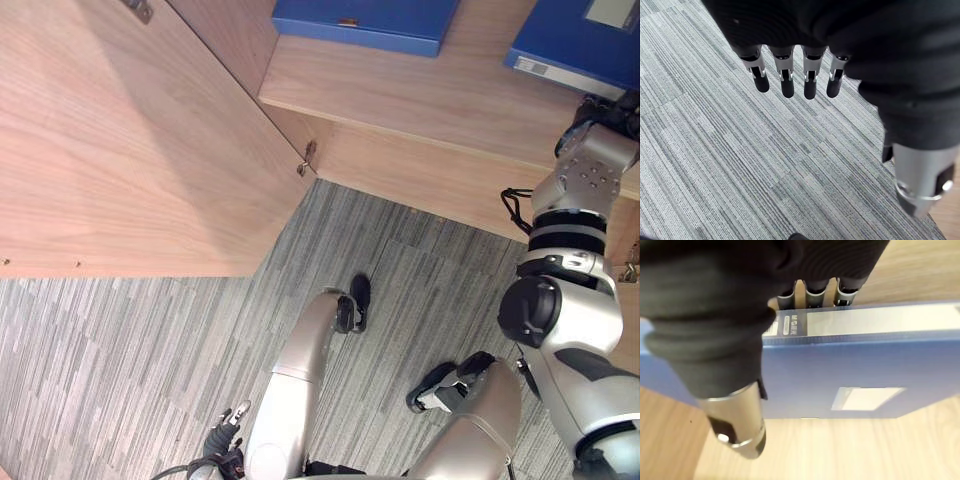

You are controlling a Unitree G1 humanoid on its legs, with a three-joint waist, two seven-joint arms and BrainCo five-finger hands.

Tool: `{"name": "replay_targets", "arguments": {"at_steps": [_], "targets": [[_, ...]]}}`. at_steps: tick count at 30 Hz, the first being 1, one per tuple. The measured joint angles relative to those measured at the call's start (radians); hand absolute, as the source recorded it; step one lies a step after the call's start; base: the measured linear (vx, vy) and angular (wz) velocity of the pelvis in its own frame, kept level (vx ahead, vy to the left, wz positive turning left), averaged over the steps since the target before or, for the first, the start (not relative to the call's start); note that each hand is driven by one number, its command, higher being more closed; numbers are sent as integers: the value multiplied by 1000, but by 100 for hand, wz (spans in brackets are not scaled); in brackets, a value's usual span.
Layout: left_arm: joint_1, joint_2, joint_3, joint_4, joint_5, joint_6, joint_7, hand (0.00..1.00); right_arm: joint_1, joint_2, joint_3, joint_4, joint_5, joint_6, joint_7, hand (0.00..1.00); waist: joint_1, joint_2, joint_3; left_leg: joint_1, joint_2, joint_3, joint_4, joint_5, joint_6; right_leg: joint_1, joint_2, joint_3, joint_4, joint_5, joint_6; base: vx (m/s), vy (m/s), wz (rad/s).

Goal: Walk over to the cabinet, pick up the folder, carry it to the office cabinet, place the folder inside the office cabinet, then close the office cabinet door

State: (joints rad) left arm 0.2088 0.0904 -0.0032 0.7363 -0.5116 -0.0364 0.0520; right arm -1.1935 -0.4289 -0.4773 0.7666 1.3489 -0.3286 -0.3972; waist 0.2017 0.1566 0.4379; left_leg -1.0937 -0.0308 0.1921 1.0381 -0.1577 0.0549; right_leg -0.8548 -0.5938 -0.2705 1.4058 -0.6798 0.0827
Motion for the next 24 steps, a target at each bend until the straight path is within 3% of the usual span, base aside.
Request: {"name": "replay_targets", "arguments": {"at_steps": [5,8,10,14,17,24], "targets": [[-1,-4,22,6,0,-1,0,0,-3,-35,126,60,-171,97,3,0,-15,-9,6,0,7,-4,-3,3,-6,0,12,0,-4,0,0,37,-58,-3],[-8,-4,39,11,0,-1,-1,0,-9,-66,256,134,-320,201,52,0,-23,-22,14,0,23,-9,-4,5,-10,0,33,-1,-13,2,0,25,-74,-11],[-11,-3,47,10,0,-7,-6,0,-13,-95,386,192,-478,297,132,0,-29,-29,18,3,33,-13,-14,13,-10,2,43,-7,-25,9,-4,33,-101,-11],[-11,3,58,9,2,-10,-38,0,-25,-155,600,264,-697,378,289,0,-41,-45,23,33,39,-18,-56,36,-14,30,59,-27,-62,26,-12,28,-93,-5],[-11,18,63,6,17,-9,-83,0,-29,-182,741,349,-856,388,407,0,-48,-63,21,88,49,-25,-136,66,-24,80,86,-56,-136,59,-31,18,-98,-9],[-11,46,110,-1,36,-6,-119,0,-30,-184,900,422,-1036,389,517,0,-49,-99,6,183,62,-21,-280,124,-27,152,131,-90,-268,120,-48,20,-52,-9]]}}
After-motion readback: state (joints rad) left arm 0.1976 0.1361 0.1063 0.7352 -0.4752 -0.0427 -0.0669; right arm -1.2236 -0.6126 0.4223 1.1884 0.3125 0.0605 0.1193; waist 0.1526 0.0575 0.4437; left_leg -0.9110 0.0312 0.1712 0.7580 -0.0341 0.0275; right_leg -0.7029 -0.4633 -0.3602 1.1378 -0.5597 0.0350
